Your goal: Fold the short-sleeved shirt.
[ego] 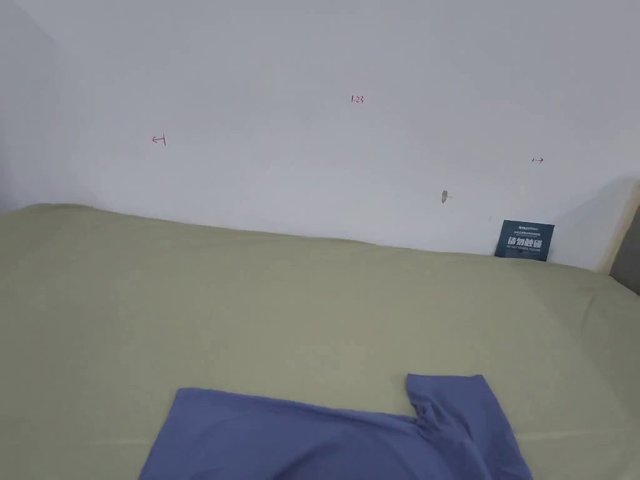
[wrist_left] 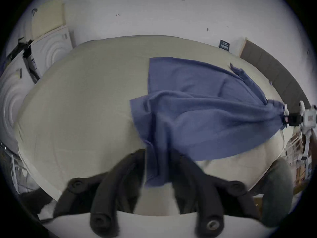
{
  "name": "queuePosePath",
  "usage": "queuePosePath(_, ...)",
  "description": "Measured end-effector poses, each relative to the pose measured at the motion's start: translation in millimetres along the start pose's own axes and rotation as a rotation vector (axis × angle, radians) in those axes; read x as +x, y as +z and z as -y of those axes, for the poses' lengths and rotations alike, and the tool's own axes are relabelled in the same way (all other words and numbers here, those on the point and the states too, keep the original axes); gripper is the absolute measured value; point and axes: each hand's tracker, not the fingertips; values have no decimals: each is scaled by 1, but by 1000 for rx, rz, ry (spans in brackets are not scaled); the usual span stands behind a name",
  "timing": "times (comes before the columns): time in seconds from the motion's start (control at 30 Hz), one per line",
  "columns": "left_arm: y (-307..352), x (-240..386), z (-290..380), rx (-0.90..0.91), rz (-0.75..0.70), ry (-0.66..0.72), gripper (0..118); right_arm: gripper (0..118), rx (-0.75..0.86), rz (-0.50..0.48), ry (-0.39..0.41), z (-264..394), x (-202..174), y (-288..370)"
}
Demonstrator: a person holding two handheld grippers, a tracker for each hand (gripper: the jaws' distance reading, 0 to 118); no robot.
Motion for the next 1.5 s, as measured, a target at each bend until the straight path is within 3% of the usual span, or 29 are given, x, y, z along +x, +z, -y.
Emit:
queuePosePath(0.07, 14, -12, 1, -5, 17, 74, 79, 51, 36, 12, -66, 0, 11, 23)
queuePosePath(0.1, 25, -13, 2, 18, 38, 115, 89, 51, 74, -3, -98, -2, 15, 38)
queuePosePath(0.17, 45, -15, -4, 69, 19, 144, 89, 51, 155, 5, -114, -5, 11, 61)
queuePosePath(0.23, 63, -1, -16, 140, -5, 126, 89, 51, 217, 37, -74, -8, 0, 77)
queuePosePath(0.37, 87, 67, -38, 263, 42, -21, 89, 50, 285, 38, 47, -15, -77, 92)
queuePosePath(0.43, 90, 98, -43, 289, 53, -63, 80, 42, 306, 31, 80, -12, -108, 91)
queuePosePath(0.47, 89, 115, -44, 289, 56, -68, 66, 25, 312, 15, 100, -10, -119, 84)
queuePosePath(0.5, 91, 135, -41, 293, 58, -72, 32, 10, 319, 24, 120, -7, -134, 80)
queuePosePath(0.53, 88, 150, -40, 293, 55, -78, 7, 9, 325, 48, 131, -4, -148, 75)
queuePosePath(0.57, 84, 164, -37, 286, 41, -91, 1, 9, 327, 69, 142, 1, -155, 69)
queuePosePath(0.77, 63, 209, -5, 248, 16, -39, 0, 3, 286, 63, 155, 28, -204, 41)
queuePosePath(0.93, 46, 199, -11, 206, 29, -39, 0, 3, 242, 12, 136, 25, -206, 29)
queuePosePath(1.1, 16, 146, -83, 208, 25, 0, 0, 2, 263, 7, 120, 5, -187, 30)
queuePosePath(1.23, -43, 90, -170, 133, 42, -19, 0, 2, 266, 5, 94, -11, -172, 32)
queuePosePath(1.27, -58, 81, -190, 85, 31, -39, 5, 2, 262, 5, 92, -14, -159, 26)
queuePosePath(1.3, -74, 71, -209, 39, 19, -31, 34, 2, 258, 5, 88, -17, -154, 25)
queuePosePath(1.33, -91, 61, -225, 21, -16, 6, 74, 2, 257, 10, 86, -20, -149, 24)
queuePosePath(1.37, -106, 54, -237, -10, -54, -4, 105, 2, 252, 15, 86, -23, -144, 22)
queuePosePath(1.4, -120, 50, -246, -42, -38, -5, 118, 2, 242, 23, 83, -25, -138, 18)
queuePosePath(1.5, -149, 46, -261, -129, -22, 33, 118, 2, 214, 17, 74, -34, -125, 11)
